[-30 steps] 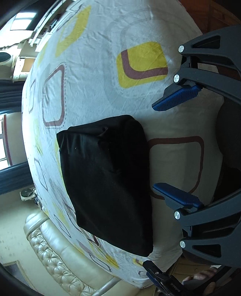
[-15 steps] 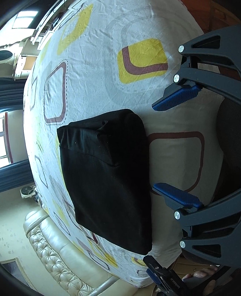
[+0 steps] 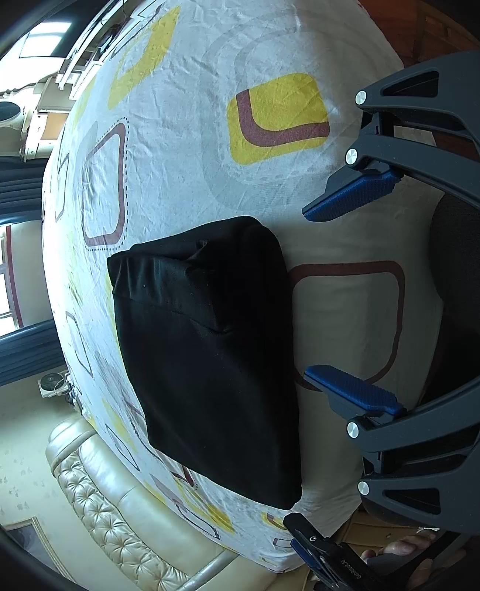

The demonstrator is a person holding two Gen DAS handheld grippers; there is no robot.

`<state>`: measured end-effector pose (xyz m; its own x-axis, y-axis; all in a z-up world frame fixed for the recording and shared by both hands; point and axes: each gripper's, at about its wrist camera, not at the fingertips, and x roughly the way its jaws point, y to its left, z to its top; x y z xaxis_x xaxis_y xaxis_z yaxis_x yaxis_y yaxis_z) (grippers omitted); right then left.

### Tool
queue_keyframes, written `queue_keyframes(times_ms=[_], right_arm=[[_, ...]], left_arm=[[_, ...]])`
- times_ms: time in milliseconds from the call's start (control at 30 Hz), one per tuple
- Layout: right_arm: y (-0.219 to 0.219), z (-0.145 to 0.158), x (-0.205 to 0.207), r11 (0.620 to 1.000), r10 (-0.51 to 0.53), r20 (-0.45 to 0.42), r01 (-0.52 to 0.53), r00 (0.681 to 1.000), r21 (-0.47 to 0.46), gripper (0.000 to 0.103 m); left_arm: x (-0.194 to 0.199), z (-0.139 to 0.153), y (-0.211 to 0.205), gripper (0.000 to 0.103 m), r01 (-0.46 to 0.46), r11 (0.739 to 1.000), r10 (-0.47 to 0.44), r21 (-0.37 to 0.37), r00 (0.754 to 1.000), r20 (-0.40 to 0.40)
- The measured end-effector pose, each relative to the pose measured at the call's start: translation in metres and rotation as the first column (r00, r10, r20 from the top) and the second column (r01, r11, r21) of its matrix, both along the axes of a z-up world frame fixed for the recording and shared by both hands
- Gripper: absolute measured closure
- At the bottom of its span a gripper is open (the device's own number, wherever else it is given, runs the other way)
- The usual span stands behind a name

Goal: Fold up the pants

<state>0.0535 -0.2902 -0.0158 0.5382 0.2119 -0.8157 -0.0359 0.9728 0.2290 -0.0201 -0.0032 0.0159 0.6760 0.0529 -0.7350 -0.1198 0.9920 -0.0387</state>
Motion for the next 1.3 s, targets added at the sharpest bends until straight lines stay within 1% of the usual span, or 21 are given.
queue_keyframes(times_ms=[100,200,367,1033,1300], right_arm=[[0.0003,0.0002,-0.0003,1.0,0.002,0.002,-0.002,1.0,-0.001,0.024],[0.0002,-0.0002,-0.0002,1.0,0.003,-0.002,-0.003,1.0,0.001,0.024],[0.0007,-0.0005,-0.0005,1.0,0.002,-0.003,-0.002,1.0,0.002,0.024],[0.0005,-0.0033,-0.0015,1.0,-0.006,-0.015,0.006,1.0,0.004,0.024],[0.0009,-0.0047,-0.0007,1.0,-0.003,-0.02,0.003,1.0,0.005,0.024]], left_arm=[[0.0001,0.0005,0.0004,0.006,0.001,1.0,-0.001,-0.009,1.0,-0.001],[-0.0004,0.0014,-0.0015,0.006,0.009,1.0,-0.009,0.005,1.0,0.005],[-0.001,0.0015,-0.0027,0.006,0.017,1.0,-0.017,0.005,1.0,0.004],[-0.0019,0.0005,-0.0024,0.006,0.012,1.0,-0.012,-0.003,1.0,0.002],[-0.0025,0.0023,-0.0044,0.006,0.015,1.0,-0.015,0.012,1.0,0.009]])
